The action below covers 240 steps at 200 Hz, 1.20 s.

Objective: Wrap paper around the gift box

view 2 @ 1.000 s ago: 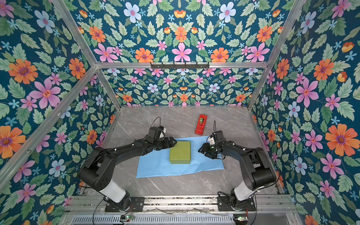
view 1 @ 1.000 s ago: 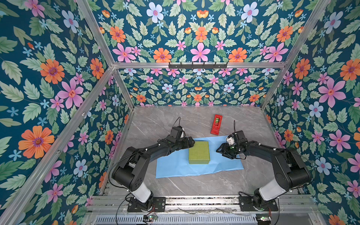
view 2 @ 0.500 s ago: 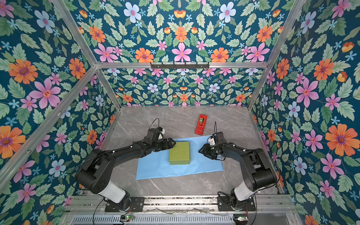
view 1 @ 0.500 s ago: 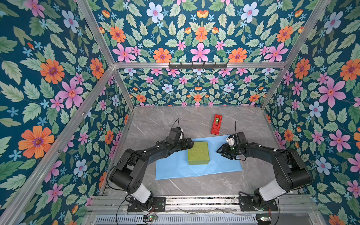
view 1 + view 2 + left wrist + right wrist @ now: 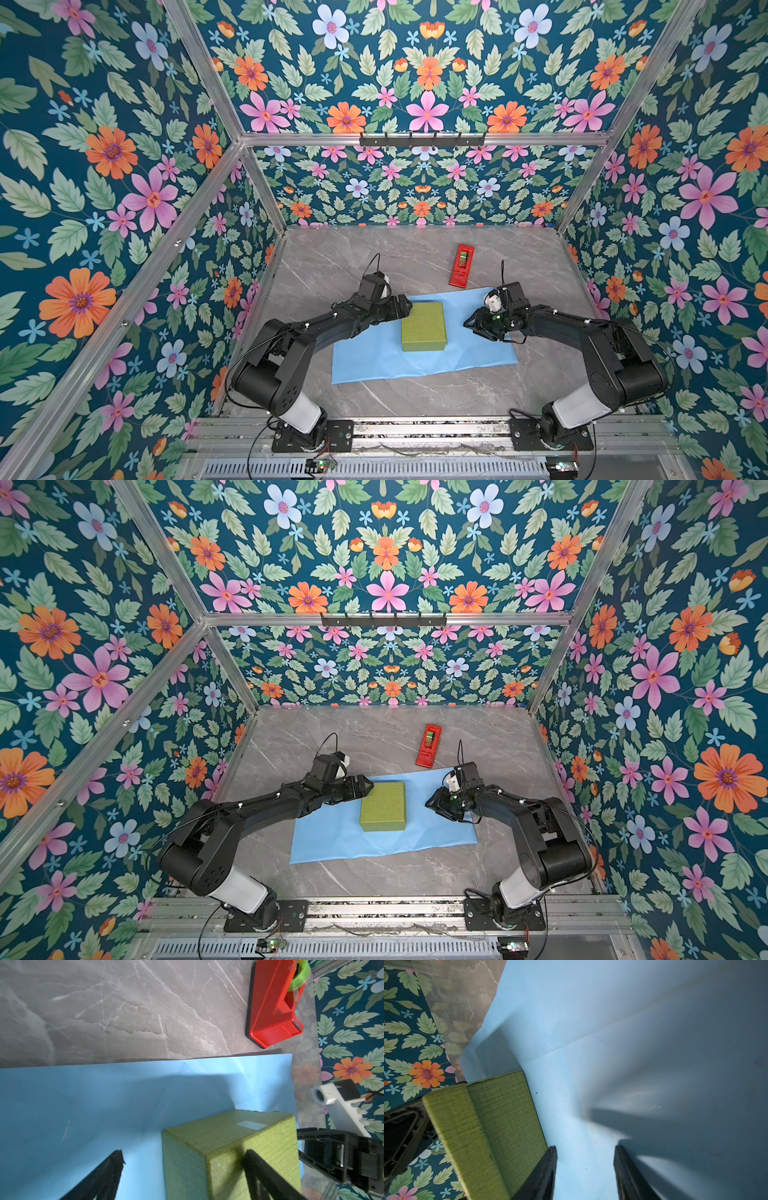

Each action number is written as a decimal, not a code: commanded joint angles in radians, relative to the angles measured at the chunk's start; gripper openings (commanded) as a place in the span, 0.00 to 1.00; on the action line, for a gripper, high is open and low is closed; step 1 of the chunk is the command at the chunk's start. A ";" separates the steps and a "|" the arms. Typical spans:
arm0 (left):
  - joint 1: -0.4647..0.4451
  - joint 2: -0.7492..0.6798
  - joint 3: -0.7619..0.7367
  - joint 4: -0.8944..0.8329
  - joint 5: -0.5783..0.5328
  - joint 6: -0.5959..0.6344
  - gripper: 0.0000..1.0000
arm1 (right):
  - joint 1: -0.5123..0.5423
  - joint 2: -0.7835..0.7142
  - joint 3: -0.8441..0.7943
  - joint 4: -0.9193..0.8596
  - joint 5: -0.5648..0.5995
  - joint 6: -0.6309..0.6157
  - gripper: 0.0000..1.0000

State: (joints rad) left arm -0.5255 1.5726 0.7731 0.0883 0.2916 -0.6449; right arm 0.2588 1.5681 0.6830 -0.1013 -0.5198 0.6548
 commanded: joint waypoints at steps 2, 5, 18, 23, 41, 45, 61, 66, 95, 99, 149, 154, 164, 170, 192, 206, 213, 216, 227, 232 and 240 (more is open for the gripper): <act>0.005 -0.007 -0.013 -0.081 -0.033 0.024 0.92 | 0.000 0.004 -0.010 -0.094 0.062 0.014 0.47; 0.006 -0.010 -0.015 -0.081 -0.033 0.024 0.92 | 0.000 0.004 -0.010 -0.094 0.063 0.014 0.47; 0.009 -0.019 -0.016 -0.081 -0.033 0.022 0.92 | 0.000 0.006 -0.010 -0.094 0.063 0.015 0.46; 0.008 -0.021 -0.015 -0.080 -0.031 0.022 0.92 | 0.000 0.007 -0.010 -0.093 0.061 0.016 0.46; 0.010 -0.024 -0.014 -0.082 -0.027 0.022 0.92 | 0.000 0.013 -0.010 -0.088 0.058 0.017 0.45; 0.010 -0.024 -0.014 -0.083 -0.028 0.022 0.91 | 0.000 0.013 -0.010 -0.089 0.058 0.018 0.45; 0.010 -0.028 -0.015 -0.085 -0.024 0.022 0.92 | 0.000 0.012 -0.010 -0.083 0.051 0.019 0.45; 0.010 -0.031 -0.016 -0.082 -0.018 0.022 0.92 | 0.000 0.010 -0.010 -0.077 0.043 0.019 0.45; 0.009 -0.087 -0.027 -0.014 0.044 -0.002 0.93 | 0.000 -0.061 0.025 -0.085 -0.005 -0.001 0.51; 0.009 -0.098 -0.032 -0.007 0.050 -0.007 0.93 | 0.000 -0.079 0.035 -0.103 -0.001 -0.009 0.52; 0.013 -0.201 -0.077 -0.030 0.074 -0.075 0.93 | 0.000 -0.248 0.108 -0.376 0.122 -0.149 0.65; 0.012 -0.213 -0.094 -0.022 0.095 -0.093 0.93 | -0.001 -0.256 0.103 -0.367 0.099 -0.151 0.66; 0.008 -0.242 -0.140 0.014 0.135 -0.139 0.92 | 0.000 -0.267 0.085 -0.314 0.042 -0.125 0.66; 0.006 -0.260 -0.166 0.034 0.151 -0.165 0.92 | 0.003 -0.269 0.072 -0.263 -0.009 -0.100 0.66; -0.009 -0.315 -0.221 0.050 0.194 -0.218 0.91 | 0.056 -0.254 0.076 -0.130 -0.087 -0.017 0.68; -0.023 -0.338 -0.245 0.054 0.222 -0.230 0.92 | 0.109 -0.223 0.116 -0.112 -0.063 -0.006 0.72; -0.027 -0.346 -0.256 0.056 0.235 -0.239 0.91 | 0.132 -0.198 0.138 -0.109 -0.049 0.002 0.72; -0.029 -0.349 -0.261 0.058 0.242 -0.245 0.91 | 0.135 -0.191 0.143 -0.109 -0.049 0.004 0.73; -0.034 -0.359 -0.279 0.077 0.264 -0.256 0.91 | 0.150 -0.149 0.166 -0.086 -0.048 0.026 0.73; -0.036 -0.363 -0.287 0.084 0.272 -0.261 0.91 | 0.153 -0.134 0.171 -0.072 -0.053 0.035 0.73; -0.036 -0.369 -0.299 0.094 0.287 -0.270 0.91 | 0.161 -0.111 0.177 -0.048 -0.060 0.048 0.73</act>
State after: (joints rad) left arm -0.5575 1.2198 0.4988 0.1276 0.5076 -0.8650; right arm 0.4019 1.4040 0.8375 -0.2314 -0.5678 0.6415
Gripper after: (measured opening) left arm 0.912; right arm 0.734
